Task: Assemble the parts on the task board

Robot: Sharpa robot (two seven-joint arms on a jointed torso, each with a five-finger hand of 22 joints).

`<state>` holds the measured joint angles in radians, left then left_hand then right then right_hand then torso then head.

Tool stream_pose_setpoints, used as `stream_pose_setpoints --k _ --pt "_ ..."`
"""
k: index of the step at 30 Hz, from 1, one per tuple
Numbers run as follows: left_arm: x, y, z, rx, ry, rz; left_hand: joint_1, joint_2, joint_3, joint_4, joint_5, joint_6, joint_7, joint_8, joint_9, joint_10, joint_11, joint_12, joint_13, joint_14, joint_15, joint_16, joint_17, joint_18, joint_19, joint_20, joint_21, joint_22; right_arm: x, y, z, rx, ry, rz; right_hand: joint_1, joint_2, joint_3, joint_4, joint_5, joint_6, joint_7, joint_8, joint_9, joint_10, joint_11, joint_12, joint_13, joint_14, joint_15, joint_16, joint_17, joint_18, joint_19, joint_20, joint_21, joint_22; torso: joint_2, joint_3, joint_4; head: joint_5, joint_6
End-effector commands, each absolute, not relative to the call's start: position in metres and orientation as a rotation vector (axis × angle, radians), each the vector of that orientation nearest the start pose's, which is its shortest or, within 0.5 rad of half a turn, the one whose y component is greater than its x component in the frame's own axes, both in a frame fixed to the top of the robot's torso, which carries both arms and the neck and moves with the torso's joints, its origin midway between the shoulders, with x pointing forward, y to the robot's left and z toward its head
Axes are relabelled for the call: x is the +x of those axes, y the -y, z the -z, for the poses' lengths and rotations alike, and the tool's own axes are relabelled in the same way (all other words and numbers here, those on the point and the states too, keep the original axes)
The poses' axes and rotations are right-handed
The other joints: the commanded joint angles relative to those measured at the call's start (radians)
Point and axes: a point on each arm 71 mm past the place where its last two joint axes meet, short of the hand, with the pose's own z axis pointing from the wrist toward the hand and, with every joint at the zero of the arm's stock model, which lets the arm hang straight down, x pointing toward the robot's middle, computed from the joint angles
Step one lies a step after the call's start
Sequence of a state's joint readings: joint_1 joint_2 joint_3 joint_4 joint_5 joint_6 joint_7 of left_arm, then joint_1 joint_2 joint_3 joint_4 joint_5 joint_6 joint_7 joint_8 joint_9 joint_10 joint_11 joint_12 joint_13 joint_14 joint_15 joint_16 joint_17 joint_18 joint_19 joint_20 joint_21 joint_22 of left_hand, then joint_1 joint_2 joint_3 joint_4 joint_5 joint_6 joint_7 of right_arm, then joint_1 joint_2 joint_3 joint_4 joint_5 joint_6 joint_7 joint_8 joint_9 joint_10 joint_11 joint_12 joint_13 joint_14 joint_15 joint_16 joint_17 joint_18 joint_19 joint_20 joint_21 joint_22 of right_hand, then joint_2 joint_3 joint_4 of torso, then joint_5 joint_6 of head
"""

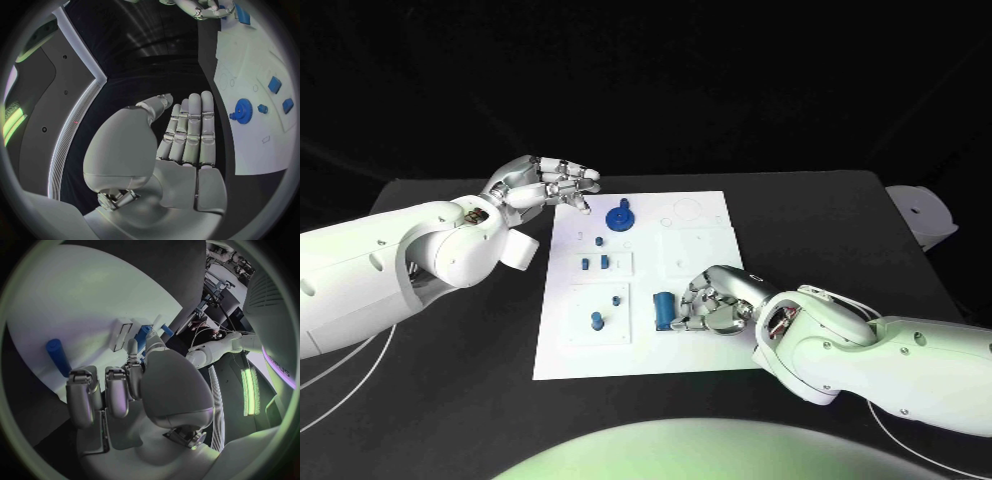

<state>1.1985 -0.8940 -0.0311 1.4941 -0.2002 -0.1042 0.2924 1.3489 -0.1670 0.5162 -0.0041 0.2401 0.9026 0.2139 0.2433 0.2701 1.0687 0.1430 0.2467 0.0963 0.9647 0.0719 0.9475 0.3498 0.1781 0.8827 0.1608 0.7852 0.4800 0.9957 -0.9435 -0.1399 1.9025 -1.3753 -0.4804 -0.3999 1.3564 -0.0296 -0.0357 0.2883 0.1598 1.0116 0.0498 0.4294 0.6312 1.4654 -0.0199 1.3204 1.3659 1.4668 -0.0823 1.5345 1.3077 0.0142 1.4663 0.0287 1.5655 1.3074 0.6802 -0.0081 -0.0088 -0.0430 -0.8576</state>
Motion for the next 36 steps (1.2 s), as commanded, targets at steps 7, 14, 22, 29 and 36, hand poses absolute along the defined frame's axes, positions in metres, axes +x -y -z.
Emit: stream_pose_setpoints --k 7,14,22,29,36 --pt "0.488 -0.229 0.181 -0.91 -1.637 1.563 0.006 0.001 0.002 0.0 0.006 -0.006 0.002 -0.004 -0.001 -0.006 0.0 0.004 0.001 -0.004 -0.001 0.003 0.001 0.005 0.004 0.0 0.003 0.001 0.349 0.164 0.261 0.168 -1.934 -0.738 -0.079 -0.001 -0.041 0.004 -0.066 0.007 0.005 0.009 -0.001 0.007 0.001 -0.006 0.058 0.088 0.001 0.003 0.182 -0.014 0.105 -0.002 0.005 0.263 0.0 -0.001 -0.0005 0.002 -0.004" --pt "0.489 -0.229 0.181 -0.911 -1.637 1.56 0.006 0.001 0.002 0.0 0.006 -0.006 0.002 -0.004 -0.001 -0.006 0.0 0.004 0.001 -0.004 -0.001 0.003 0.001 0.005 0.004 0.0 0.003 0.001 0.35 0.173 0.258 0.191 -1.907 -0.726 -0.07 0.005 -0.046 0.0 -0.047 0.006 0.003 0.01 0.0 0.007 0.0 -0.006 0.058 0.088 0.001 0.003 0.182 -0.014 0.105 -0.002 0.005 0.263 -0.001 -0.0012 -0.0011 0.0 -0.004" --pt "0.489 -0.228 0.181 -0.909 -1.633 1.563 0.007 0.0 0.002 -0.001 0.007 -0.006 0.002 -0.004 -0.001 -0.006 0.0 0.004 0.001 -0.004 -0.001 0.003 0.001 0.005 0.004 0.0 0.003 0.002 0.353 0.182 0.252 0.217 -1.864 -0.714 -0.04 0.011 -0.05 0.0 -0.02 -0.014 0.008 0.0 -0.006 0.004 0.003 -0.014 0.055 0.087 0.002 0.002 0.179 -0.014 0.105 -0.002 0.005 0.263 -0.002 -0.0006 0.0003 -0.005 -0.003" --pt "0.488 -0.226 0.18 -0.906 -1.633 1.573 0.007 -0.001 0.002 -0.001 0.006 -0.006 0.002 -0.004 -0.001 -0.007 0.0 0.005 0.001 -0.004 -0.001 0.003 0.001 0.005 0.005 0.0 0.004 0.002 0.364 0.215 0.232 0.234 -1.819 -0.587 -0.002 0.019 -0.051 0.0 0.024 -0.031 0.018 -0.028 -0.022 -0.007 0.012 -0.037 0.043 0.083 0.01 -0.007 0.162 -0.014 0.105 0.004 0.005 0.263 -0.001 -0.003 -0.0013 -0.016 0.001" --pt "0.486 -0.225 0.179 -0.909 -1.626 1.589 0.005 -0.001 0.001 0.0 0.006 -0.006 0.002 -0.004 -0.001 -0.006 0.0 0.005 0.001 -0.003 -0.001 0.003 0.001 0.004 0.005 0.0 0.004 0.002 0.369 0.249 0.222 0.174 -1.768 -0.46 0.007 0.01 -0.059 0.002 0.058 -0.025 0.02 -0.037 -0.029 -0.002 0.013 -0.026 0.05 0.085 0.011 -0.002 0.172 -0.014 0.105 0.006 0.005 0.263 -0.001 -0.0041 -0.0067 -0.034 0.003"
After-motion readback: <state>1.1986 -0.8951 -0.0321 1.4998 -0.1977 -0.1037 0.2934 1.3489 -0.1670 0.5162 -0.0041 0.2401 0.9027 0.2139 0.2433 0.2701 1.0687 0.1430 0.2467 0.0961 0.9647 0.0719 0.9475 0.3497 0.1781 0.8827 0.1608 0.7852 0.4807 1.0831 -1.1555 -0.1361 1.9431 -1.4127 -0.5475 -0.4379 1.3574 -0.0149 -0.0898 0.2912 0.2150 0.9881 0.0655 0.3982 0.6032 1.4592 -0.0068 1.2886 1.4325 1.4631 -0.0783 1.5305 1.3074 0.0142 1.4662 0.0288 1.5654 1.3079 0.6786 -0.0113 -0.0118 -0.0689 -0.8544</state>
